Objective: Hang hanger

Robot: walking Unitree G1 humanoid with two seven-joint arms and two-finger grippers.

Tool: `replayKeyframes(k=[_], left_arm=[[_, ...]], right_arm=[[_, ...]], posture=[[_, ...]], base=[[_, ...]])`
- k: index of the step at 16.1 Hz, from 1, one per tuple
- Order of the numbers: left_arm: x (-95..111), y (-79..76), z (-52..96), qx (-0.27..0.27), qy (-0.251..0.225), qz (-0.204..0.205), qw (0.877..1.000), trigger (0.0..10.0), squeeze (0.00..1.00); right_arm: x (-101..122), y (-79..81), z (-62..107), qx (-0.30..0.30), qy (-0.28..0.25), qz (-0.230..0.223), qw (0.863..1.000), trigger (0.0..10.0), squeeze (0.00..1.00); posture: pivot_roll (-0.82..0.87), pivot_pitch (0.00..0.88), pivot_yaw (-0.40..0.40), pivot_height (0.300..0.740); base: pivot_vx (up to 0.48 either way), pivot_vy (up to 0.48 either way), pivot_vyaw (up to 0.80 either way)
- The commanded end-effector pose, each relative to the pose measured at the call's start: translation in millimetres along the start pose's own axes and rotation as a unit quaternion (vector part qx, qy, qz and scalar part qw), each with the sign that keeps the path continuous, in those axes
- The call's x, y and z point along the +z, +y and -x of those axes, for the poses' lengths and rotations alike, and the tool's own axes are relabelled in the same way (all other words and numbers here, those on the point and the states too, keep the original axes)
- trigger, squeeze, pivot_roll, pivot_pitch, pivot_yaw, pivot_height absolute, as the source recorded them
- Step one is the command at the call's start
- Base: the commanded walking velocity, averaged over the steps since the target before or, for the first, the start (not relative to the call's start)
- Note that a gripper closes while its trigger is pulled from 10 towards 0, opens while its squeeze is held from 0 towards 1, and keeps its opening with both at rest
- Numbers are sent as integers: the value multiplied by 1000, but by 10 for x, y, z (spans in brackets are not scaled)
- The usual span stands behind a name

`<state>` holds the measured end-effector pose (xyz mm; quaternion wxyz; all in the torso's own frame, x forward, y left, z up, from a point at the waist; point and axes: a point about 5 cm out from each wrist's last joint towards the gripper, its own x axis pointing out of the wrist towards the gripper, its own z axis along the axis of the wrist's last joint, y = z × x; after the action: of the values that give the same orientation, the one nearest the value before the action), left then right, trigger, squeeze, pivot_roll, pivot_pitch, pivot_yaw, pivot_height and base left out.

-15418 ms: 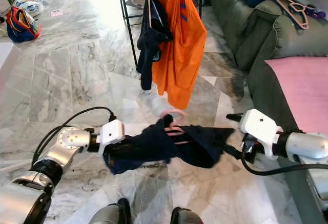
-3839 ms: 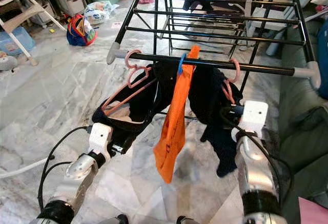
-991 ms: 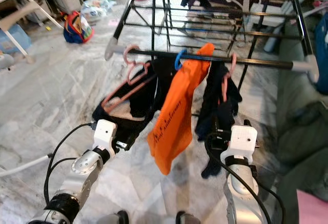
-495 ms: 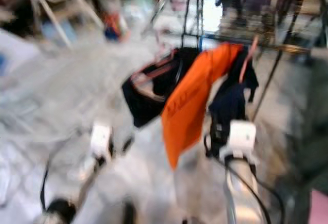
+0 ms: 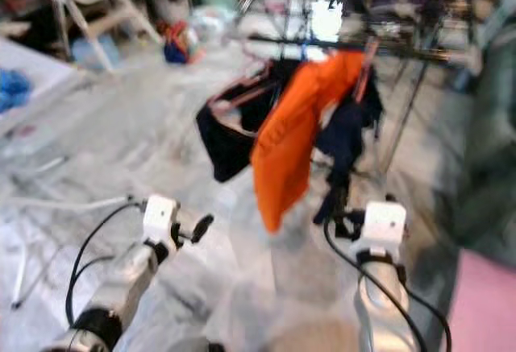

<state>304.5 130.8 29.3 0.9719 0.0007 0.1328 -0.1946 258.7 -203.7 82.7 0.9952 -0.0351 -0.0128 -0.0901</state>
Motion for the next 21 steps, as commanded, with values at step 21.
replayKeyframes(k=[21], left_arm=[[-149, 72, 42, 28, 37, -19, 999, 10000, 0]], right_arm=[[-195, 271, 10, 66, 30, -15, 997, 10000, 0]], posture=[[-66, 133, 48, 740]], base=[[0, 434, -167]])
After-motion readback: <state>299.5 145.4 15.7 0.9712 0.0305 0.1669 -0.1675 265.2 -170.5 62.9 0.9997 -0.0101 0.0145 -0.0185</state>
